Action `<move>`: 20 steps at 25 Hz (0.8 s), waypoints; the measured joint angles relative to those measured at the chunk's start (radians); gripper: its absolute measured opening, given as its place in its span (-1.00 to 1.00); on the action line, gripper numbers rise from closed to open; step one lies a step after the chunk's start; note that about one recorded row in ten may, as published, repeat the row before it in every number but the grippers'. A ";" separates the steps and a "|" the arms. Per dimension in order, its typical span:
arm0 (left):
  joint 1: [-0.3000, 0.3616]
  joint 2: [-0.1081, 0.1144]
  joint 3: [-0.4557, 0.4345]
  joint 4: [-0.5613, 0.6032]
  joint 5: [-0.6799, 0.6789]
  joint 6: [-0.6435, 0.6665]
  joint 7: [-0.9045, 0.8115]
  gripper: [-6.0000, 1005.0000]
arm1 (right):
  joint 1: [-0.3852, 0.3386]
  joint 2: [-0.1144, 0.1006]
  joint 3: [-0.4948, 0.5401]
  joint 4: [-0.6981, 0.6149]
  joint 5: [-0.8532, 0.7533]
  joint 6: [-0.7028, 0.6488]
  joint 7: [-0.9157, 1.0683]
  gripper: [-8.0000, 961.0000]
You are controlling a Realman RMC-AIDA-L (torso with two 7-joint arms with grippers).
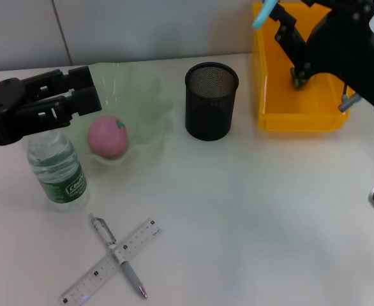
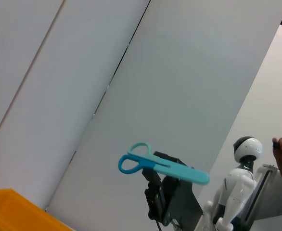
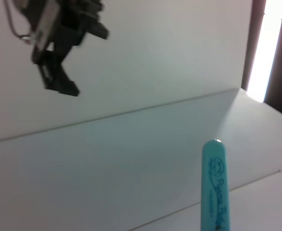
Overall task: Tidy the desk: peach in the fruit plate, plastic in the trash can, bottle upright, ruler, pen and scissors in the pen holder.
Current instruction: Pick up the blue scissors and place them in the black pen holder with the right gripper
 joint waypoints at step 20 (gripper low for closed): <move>-0.028 -0.011 0.003 0.030 0.077 0.032 -0.033 0.57 | 0.008 0.001 0.008 0.064 0.003 -0.001 -0.604 -0.47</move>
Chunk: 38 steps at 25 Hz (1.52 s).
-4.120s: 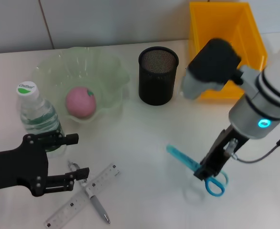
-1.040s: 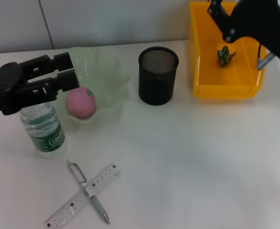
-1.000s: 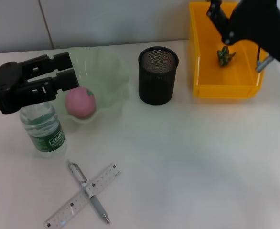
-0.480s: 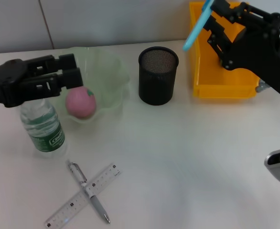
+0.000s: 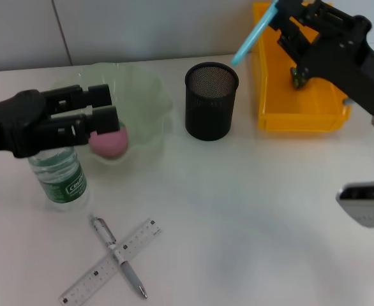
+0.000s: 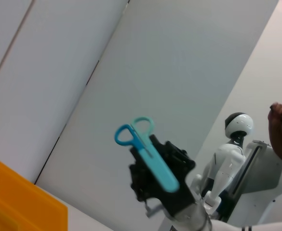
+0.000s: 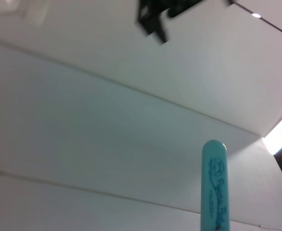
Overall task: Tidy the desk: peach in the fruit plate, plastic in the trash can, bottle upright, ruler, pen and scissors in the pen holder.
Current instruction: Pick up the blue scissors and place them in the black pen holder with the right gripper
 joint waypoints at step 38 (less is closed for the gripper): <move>0.090 -0.016 -0.001 -0.187 -0.022 0.013 0.351 0.57 | 0.087 -0.001 -0.175 -0.074 -0.044 0.580 -0.835 -0.47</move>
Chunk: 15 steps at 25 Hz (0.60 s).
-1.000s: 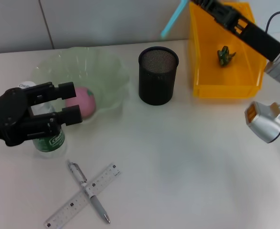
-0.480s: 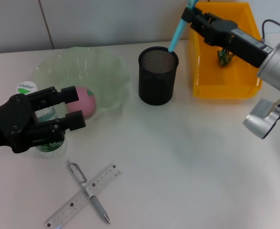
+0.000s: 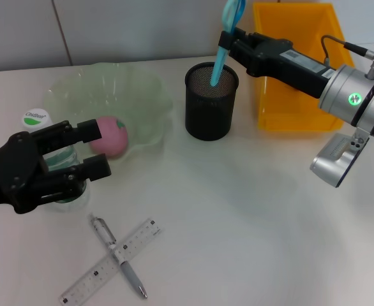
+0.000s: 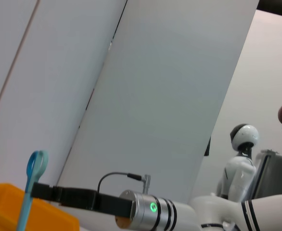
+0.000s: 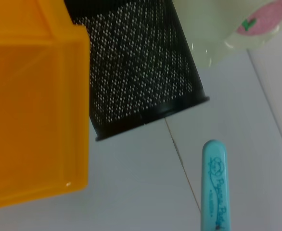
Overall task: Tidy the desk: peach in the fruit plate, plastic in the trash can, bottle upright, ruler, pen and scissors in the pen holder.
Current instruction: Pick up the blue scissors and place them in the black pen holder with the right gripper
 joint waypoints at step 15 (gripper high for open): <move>0.017 0.000 0.010 -0.021 -0.061 0.011 0.034 0.57 | 0.010 0.003 -0.019 -0.001 0.004 0.078 -0.060 -0.47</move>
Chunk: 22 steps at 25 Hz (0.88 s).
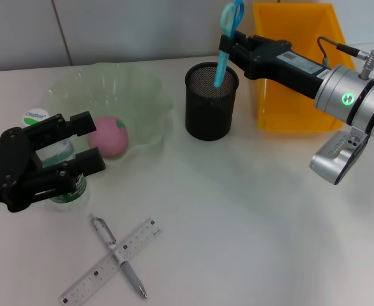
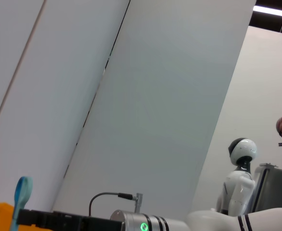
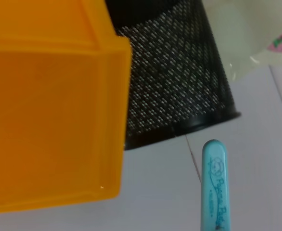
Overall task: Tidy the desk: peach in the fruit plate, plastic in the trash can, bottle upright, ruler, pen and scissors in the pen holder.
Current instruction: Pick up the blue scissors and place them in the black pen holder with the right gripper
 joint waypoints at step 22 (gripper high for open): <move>0.047 0.001 0.029 -0.002 -0.088 0.032 0.038 0.57 | -0.008 0.003 -0.119 0.019 0.205 0.089 -0.039 -0.47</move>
